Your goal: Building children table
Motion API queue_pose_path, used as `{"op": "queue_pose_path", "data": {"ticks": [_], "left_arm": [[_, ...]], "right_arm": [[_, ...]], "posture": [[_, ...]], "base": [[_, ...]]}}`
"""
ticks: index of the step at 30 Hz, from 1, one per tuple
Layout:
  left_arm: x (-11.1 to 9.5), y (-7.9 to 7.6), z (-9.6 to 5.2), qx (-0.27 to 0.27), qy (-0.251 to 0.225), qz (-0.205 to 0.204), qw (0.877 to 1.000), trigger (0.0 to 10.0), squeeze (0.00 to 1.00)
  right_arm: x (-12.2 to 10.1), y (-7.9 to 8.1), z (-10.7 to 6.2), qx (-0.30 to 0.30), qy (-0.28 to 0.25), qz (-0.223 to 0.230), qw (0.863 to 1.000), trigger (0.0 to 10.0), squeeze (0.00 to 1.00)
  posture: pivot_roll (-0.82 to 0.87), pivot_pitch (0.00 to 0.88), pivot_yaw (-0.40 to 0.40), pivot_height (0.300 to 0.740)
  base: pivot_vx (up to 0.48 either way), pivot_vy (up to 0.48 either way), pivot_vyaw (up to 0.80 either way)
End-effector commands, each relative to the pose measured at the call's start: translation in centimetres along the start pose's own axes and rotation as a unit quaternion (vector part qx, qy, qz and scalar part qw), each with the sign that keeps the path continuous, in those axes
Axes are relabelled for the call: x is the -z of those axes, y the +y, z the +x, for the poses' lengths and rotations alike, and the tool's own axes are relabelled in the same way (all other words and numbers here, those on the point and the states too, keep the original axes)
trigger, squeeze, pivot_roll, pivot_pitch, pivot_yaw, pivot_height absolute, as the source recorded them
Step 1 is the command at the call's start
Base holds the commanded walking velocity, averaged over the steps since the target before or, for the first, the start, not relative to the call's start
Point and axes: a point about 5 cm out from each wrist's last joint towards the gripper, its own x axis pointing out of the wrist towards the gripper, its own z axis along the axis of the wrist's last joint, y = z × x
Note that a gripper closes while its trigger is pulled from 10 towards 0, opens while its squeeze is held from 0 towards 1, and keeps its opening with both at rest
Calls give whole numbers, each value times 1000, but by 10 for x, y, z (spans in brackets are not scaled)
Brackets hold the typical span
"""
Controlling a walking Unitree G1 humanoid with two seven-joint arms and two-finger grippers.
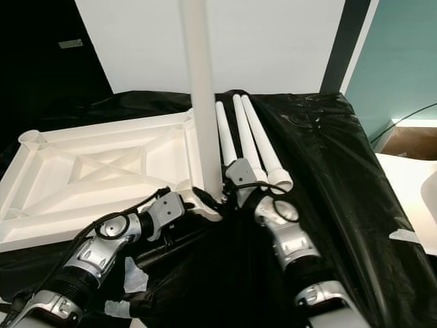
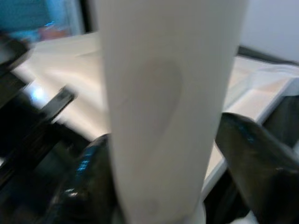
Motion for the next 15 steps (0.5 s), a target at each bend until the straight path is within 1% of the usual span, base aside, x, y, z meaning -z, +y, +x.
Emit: {"op": "queue_pose_path", "data": {"ticks": [1,3,5,9,13,15], "left_arm": [[27,-31,6,67,52,-31,996,10000,0],[27,-30,6,67,52,-29,996,10000,0],[27,-30,6,67,52,-29,996,10000,0],[27,-29,5,67,53,-28,996,10000,0],[28,-30,3,67,54,-27,996,10000,0],[28,-30,3,67,54,-27,996,10000,0]], "right_arm": [[4,-6,-5,-31,24,3,999,0,0],[3,-14,-7,-59,38,-6,998,0,0],[3,-14,-7,-59,38,-6,998,0,0],[1,-19,-6,-86,51,-10,995,0,0],[5,-18,-8,-121,72,5,990,0,0],[5,-18,-8,-121,72,5,990,0,0]], "posture": [[44,0,45,740],[45,0,47,740],[45,0,47,740],[46,0,49,740],[49,0,48,740],[49,0,48,740]], "base": [[0,0,0],[0,0,0],[0,0,0],[0,0,0],[0,0,0],[0,0,0]]}}
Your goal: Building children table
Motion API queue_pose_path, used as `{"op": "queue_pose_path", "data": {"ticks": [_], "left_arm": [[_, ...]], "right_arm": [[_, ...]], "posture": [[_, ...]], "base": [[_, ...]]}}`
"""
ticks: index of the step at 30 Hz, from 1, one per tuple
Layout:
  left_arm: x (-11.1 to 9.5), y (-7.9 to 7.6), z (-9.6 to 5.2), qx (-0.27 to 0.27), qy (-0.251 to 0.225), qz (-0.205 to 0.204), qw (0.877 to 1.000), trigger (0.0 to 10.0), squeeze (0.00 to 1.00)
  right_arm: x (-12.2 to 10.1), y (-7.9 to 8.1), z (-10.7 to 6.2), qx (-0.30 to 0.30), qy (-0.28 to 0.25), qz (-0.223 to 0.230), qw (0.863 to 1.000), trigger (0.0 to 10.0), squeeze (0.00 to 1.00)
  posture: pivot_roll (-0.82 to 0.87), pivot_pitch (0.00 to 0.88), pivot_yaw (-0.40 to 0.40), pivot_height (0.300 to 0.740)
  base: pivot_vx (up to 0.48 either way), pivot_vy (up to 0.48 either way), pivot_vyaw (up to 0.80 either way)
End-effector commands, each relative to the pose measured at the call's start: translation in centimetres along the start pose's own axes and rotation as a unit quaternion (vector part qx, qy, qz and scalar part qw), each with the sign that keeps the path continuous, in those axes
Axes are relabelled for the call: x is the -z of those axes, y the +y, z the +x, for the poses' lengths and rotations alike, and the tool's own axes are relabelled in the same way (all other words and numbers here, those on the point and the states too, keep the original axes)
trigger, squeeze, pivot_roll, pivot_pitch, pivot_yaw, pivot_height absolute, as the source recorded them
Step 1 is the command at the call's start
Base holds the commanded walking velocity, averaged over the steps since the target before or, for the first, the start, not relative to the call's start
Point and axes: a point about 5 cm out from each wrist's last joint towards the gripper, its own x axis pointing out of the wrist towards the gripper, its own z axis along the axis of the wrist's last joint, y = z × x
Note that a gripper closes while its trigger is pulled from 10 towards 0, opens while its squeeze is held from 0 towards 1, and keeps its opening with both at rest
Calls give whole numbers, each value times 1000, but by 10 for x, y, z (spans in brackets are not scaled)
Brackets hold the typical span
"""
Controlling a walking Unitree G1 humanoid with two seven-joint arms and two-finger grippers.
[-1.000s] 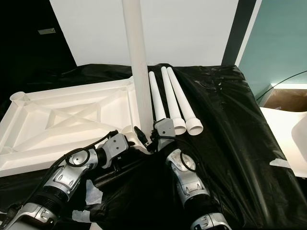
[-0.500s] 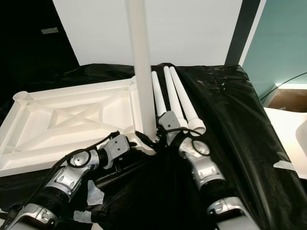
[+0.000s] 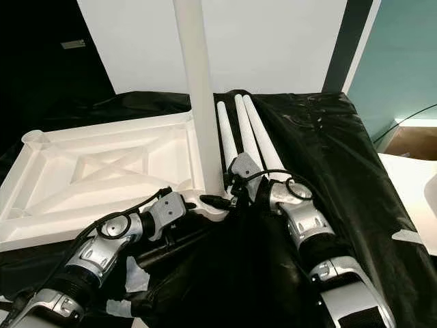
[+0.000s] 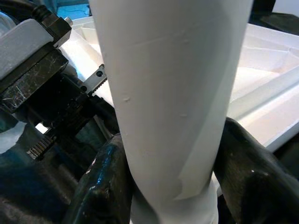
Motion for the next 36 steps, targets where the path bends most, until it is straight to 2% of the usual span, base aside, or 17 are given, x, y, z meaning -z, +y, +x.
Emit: {"op": "queue_pose_path", "data": {"ticks": [1,3,5,8,15,16,21,22,23,24,26,28,29,31,32,34,36], "left_arm": [[29,-29,1,63,58,-33,996,10000,0],[30,-29,1,61,58,-34,996,10000,0],[30,-30,1,61,58,-34,996,10000,0],[30,-29,0,56,57,-36,996,10000,0],[31,-30,-2,57,59,-37,996,10000,0],[30,-30,-1,59,58,-36,996,10000,0],[29,-30,0,60,56,-35,996,10000,0],[29,-30,0,60,55,-35,996,10000,0],[29,-30,0,60,55,-35,996,10000,0],[29,-31,1,61,54,-36,996,10000,0],[29,-32,1,62,54,-36,996,10000,0],[28,-32,1,63,55,-36,996,10000,0],[28,-31,1,62,55,-36,996,10000,0],[28,-31,1,62,55,-36,996,10000,0],[27,-30,2,62,55,-35,996,10000,0],[26,-29,2,60,54,-35,996,10000,0],[26,-28,3,60,54,-34,996,10000,0]], "right_arm": [[12,4,-7,-12,31,18,999,0,0],[11,15,1,53,-25,49,997,0,0],[11,18,2,74,-40,58,995,0,0],[10,36,2,250,-112,86,958,0,0],[9,32,-3,351,-116,83,926,0,0],[7,28,-7,396,-114,70,909,0,0],[6,27,-9,409,-109,61,904,0,0],[7,28,-8,404,-99,55,908,1647,0],[7,28,-8,404,-99,55,908,1647,0],[6,33,-2,364,-101,62,924,10000,1000],[5,35,0,345,-104,67,930,10000,1000],[2,35,6,296,-106,62,947,10000,1000],[0,33,9,267,-103,54,957,10000,725],[0,31,10,250,-101,48,962,10000,725],[-1,27,11,209,-95,46,972,10000,0],[-2,18,9,134,-80,44,987,10000,0],[-2,15,8,103,-72,41,991,10000,0]], "posture": [[55,0,46,740],[61,0,38,740],[61,0,38,740],[73,0,34,740],[70,0,34,740],[67,0,33,740],[67,0,33,740],[68,0,29,740],[68,0,29,740],[68,0,29,740],[62,0,32,740],[62,0,31,740],[62,0,30,740],[62,0,30,740],[62,0,28,740],[64,0,27,740],[66,0,26,740]], "base": [[0,0,0],[0,0,0],[0,0,0],[0,0,0],[0,0,0],[0,0,0],[0,0,0],[0,0,0],[0,0,0],[0,0,0],[0,0,0],[0,0,0],[0,0,0],[0,0,0],[0,0,0],[0,0,0],[0,0,0]]}}
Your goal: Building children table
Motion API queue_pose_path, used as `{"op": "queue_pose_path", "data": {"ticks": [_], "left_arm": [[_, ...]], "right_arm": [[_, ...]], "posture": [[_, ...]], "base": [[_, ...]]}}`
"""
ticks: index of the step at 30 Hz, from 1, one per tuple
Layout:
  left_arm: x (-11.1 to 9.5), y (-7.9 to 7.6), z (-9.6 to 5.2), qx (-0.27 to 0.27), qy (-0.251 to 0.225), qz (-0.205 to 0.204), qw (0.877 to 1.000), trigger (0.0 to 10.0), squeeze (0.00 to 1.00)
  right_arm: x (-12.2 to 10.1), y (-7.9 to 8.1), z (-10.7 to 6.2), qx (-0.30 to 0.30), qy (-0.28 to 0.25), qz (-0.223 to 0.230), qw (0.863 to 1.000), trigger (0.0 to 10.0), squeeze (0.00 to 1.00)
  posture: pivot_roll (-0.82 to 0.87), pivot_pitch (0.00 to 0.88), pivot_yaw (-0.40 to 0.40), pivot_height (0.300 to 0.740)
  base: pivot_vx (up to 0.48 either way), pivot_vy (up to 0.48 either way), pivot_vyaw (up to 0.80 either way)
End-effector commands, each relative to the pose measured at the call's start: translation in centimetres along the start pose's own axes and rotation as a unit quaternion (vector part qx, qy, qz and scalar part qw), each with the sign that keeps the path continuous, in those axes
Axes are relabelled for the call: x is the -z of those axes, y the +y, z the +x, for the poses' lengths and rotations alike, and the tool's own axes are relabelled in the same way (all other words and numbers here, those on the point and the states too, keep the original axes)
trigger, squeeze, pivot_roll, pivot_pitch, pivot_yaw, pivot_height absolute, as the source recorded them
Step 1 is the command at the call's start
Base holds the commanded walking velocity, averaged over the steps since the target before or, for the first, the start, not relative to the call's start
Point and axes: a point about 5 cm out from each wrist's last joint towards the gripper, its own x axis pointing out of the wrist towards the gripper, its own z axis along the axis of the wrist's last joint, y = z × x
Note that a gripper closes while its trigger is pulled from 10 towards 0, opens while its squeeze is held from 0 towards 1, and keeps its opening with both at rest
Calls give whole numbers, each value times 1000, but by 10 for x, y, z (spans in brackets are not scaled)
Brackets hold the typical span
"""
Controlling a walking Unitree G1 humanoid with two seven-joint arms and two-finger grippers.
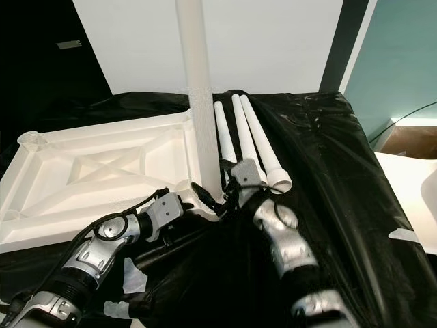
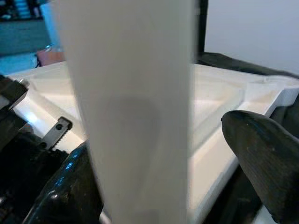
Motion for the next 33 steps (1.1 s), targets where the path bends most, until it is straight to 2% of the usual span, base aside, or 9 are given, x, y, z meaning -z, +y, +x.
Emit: {"op": "queue_pose_path", "data": {"ticks": [1,8,9,10,11,23,28,32,33], "left_arm": [[27,-31,5,65,55,-37,996,10000,0],[28,-31,5,62,55,-38,996,10000,0],[28,-31,4,61,56,-39,996,10000,0],[28,-31,4,61,56,-39,996,10000,0],[29,-31,2,58,57,-40,996,10000,0],[29,-32,1,66,55,-39,996,10000,0],[28,-33,2,67,54,-38,996,10000,0],[28,-33,2,67,55,-36,996,10000,0],[28,-33,2,67,55,-36,996,10000,0]], "right_arm": [[7,1,0,-55,23,16,998,10000,0],[14,-11,-7,-149,87,8,985,10000,0],[16,-14,-8,-175,106,12,979,6314,0],[16,-14,-8,-175,106,12,979,6314,0],[16,-17,-8,-198,119,12,973,0,0],[14,-26,-12,-195,103,22,975,0,0],[24,-10,-14,-116,62,53,990,0,0],[46,27,-29,9,31,72,997,0,0],[46,27,-29,9,31,72,997,0,0]], "posture": [[67,0,25,740],[85,0,19,740],[89,0,19,740],[89,0,19,740],[93,0,18,740],[75,0,32,740],[70,0,32,740],[79,0,25,740],[79,0,25,740]], "base": [[0,0,0],[0,0,0],[0,0,0],[0,0,0],[0,0,0],[0,0,0],[0,0,0],[0,0,0],[0,0,0]]}}
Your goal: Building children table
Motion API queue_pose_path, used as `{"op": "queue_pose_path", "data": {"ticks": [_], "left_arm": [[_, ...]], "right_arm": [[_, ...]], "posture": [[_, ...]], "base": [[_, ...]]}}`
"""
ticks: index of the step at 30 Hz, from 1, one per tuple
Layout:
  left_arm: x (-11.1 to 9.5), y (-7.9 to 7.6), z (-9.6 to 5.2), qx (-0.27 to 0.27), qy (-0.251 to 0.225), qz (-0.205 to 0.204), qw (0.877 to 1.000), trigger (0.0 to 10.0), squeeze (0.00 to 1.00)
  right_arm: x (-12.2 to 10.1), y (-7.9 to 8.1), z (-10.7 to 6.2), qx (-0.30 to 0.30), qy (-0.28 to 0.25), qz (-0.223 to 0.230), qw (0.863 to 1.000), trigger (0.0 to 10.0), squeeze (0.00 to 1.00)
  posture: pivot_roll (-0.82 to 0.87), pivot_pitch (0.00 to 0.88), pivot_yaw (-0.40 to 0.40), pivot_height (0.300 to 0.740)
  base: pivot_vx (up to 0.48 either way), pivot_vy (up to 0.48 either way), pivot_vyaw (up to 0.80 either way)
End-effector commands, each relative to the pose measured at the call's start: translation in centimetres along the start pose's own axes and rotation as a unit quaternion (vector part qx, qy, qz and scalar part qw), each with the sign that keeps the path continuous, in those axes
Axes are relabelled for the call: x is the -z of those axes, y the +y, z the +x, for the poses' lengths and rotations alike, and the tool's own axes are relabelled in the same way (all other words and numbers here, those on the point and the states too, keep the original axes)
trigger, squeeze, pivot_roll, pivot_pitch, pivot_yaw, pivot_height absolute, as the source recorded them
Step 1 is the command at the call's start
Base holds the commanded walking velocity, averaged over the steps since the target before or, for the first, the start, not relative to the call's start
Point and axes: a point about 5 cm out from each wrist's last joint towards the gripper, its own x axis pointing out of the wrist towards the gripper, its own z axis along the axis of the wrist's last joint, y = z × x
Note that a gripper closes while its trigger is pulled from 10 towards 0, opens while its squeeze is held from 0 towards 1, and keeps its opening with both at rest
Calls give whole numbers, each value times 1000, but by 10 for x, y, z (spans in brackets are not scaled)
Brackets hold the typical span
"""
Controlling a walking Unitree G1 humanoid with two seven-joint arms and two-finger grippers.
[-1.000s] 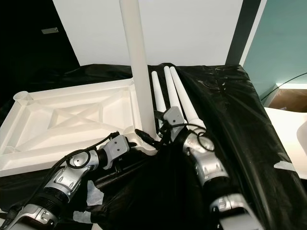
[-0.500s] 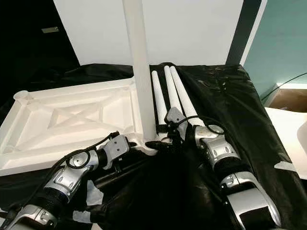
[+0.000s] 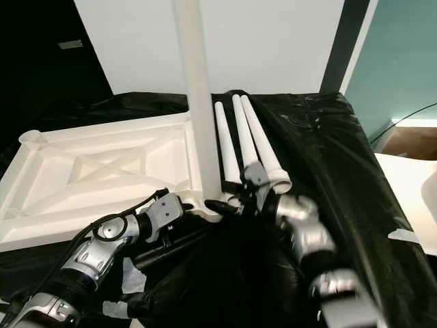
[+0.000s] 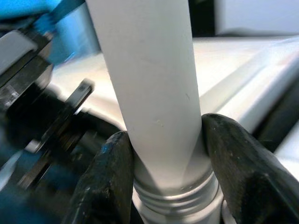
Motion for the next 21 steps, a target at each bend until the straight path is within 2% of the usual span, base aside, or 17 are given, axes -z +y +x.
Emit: {"op": "queue_pose_path", "data": {"ticks": [1,3,4,7,8,10,11,12,15,16,17,18,19,20,21], "left_arm": [[25,-29,4,65,52,-30,996,10000,0],[25,-29,4,65,52,-30,996,10000,0],[26,-28,2,62,53,-31,996,10000,0],[26,-28,2,62,53,-31,996,10000,0],[28,-28,0,63,56,-32,996,10000,0],[28,-28,0,63,56,-32,996,10000,0],[29,-29,0,64,58,-32,996,10000,0],[28,-30,2,66,57,-33,996,10000,0],[27,-31,3,67,55,-33,996,10000,0],[26,-31,5,68,54,-32,996,10000,0],[25,-31,5,68,53,-32,996,10000,0],[25,-31,5,68,53,-32,996,10000,0],[25,-31,5,68,53,-32,996,10000,0],[26,-31,5,67,53,-33,996,10000,0],[26,-31,5,67,53,-33,996,10000,0]], "right_arm": [[13,8,-8,42,31,-13,999,0,0],[13,8,-8,42,31,-13,999,0,0],[14,9,-12,86,25,-14,996,0,0],[14,9,-12,86,25,-14,996,0,0],[8,2,-13,150,6,-26,988,0,0],[8,2,-13,150,6,-26,988,0,0],[0,-6,-10,207,-17,-29,978,0,0],[-7,-7,-4,233,-32,-32,971,0,0],[-11,-7,0,245,-40,-35,968,0,0],[-11,-4,4,238,-31,-40,970,549,0],[-10,-2,6,215,-24,-45,975,10000,51],[-10,-2,6,215,-24,-45,975,10000,51],[-11,-2,9,190,-20,-41,981,10000,1000],[-11,-1,11,166,-15,-40,985,10000,1000],[-11,-1,11,166,-15,-40,985,10000,1000]], "posture": [[85,0,21,740],[85,0,21,740],[84,0,22,740],[84,0,22,740],[75,0,25,740],[75,0,25,740],[77,0,22,740],[75,0,28,740],[75,0,28,740],[74,0,26,740],[74,0,25,740],[74,0,25,740],[75,0,23,740],[72,0,25,740],[72,0,25,740]], "base": [[0,0,0],[0,0,0],[0,0,0],[0,0,0],[0,0,0],[0,0,0],[0,0,0],[0,0,0],[0,0,0],[0,0,0],[0,0,0],[0,0,0],[0,0,0],[0,0,0],[0,0,0]]}}
